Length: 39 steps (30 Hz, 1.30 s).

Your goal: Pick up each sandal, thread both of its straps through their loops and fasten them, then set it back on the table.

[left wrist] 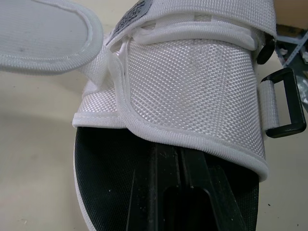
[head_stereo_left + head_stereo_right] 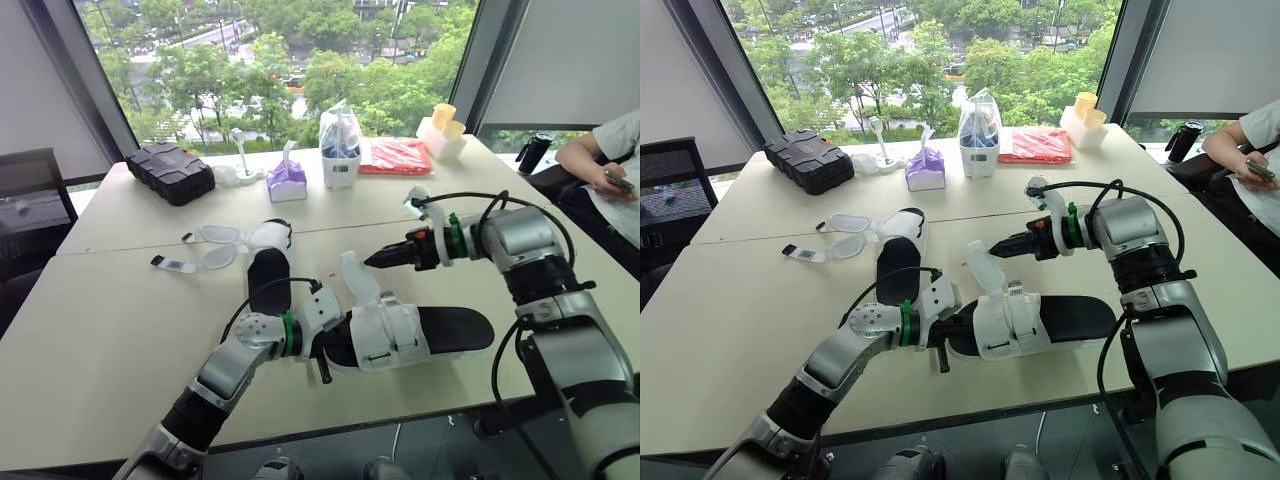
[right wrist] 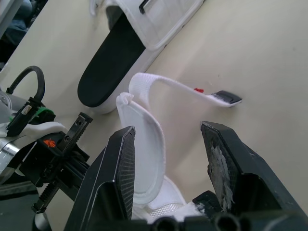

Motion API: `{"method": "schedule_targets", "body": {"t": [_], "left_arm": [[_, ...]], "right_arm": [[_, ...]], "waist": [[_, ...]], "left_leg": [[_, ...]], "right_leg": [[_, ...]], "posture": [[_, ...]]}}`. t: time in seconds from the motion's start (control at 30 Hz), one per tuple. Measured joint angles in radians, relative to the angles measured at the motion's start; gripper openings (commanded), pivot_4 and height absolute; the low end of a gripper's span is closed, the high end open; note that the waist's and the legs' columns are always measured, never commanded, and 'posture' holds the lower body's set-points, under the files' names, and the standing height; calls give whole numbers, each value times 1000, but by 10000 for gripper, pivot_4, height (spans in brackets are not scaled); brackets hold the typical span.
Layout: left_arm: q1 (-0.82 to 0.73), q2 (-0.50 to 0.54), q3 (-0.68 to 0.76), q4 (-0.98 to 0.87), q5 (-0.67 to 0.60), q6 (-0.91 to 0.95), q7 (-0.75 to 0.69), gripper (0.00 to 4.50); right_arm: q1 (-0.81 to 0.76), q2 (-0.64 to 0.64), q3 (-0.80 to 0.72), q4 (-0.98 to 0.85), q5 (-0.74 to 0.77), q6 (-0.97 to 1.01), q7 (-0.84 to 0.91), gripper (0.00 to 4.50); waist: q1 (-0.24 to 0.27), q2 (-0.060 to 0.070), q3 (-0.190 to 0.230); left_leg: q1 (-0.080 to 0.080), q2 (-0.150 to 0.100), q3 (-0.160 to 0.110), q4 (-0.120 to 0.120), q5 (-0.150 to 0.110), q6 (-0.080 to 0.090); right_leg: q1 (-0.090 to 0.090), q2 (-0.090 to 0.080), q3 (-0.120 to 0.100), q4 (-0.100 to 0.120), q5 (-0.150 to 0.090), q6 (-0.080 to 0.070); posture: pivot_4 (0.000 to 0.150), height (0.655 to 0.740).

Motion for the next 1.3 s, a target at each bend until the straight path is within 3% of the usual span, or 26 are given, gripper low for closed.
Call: {"method": "schedule_targets", "body": {"t": [0.17,0.27,0.33,0.37,0.87,1.17,1.27,1.3], "left_arm": [[0,-2,0,0,0,0,2,0],[0,-2,0,1,0,0,3,0],[0,-2,1,1,0,0,3,0],[0,-2,1,1,0,0,3,0],[3,-10,3,2,0,0,13,0],[6,-15,4,1,0,0,23,0],[8,-16,5,0,0,0,25,0],[9,-16,5,-1,0,0,26,0]], "right_arm": [[-12,46,32,60,-1,-27,14,22983],[-32,57,43,82,-3,-43,26,31667],[-48,68,43,104,-3,-55,36,41878],[-55,78,43,117,-4,-59,40,44106],[-199,217,14,390,-12,-54,88,44106],[-220,219,-29,414,-7,-56,107,44106],[-220,218,-44,413,1,-51,112,36506],[-220,218,-52,412,4,-47,115,31781]], "waist": [[1,0,0],[1,0,0],[0,0,0],[0,0,0],[1,0,0],[0,0,0],[0,0,0],[0,0,0]], "left_leg": [[0,0,0,0,0,0],[0,0,0,0,0,0],[0,0,0,0,0,0],[0,0,0,0,0,0],[0,-1,0,0,0,0],[0,-1,-1,0,0,0],[0,-1,-1,0,0,0],[0,-1,-1,0,0,0]], "right_leg": [[0,0,0,0,0,0],[0,0,0,0,0,0],[0,0,0,0,0,0],[0,0,0,0,0,0],[-1,0,0,1,0,0],[-1,0,0,1,0,0],[-1,0,0,1,0,0],[-1,0,0,1,0,0]], "posture": [[1500,7400],[1500,7400],[1500,7400],[1500,7400],[1500,7400],[1500,7400],[1500,7400],[1500,7400]]}}
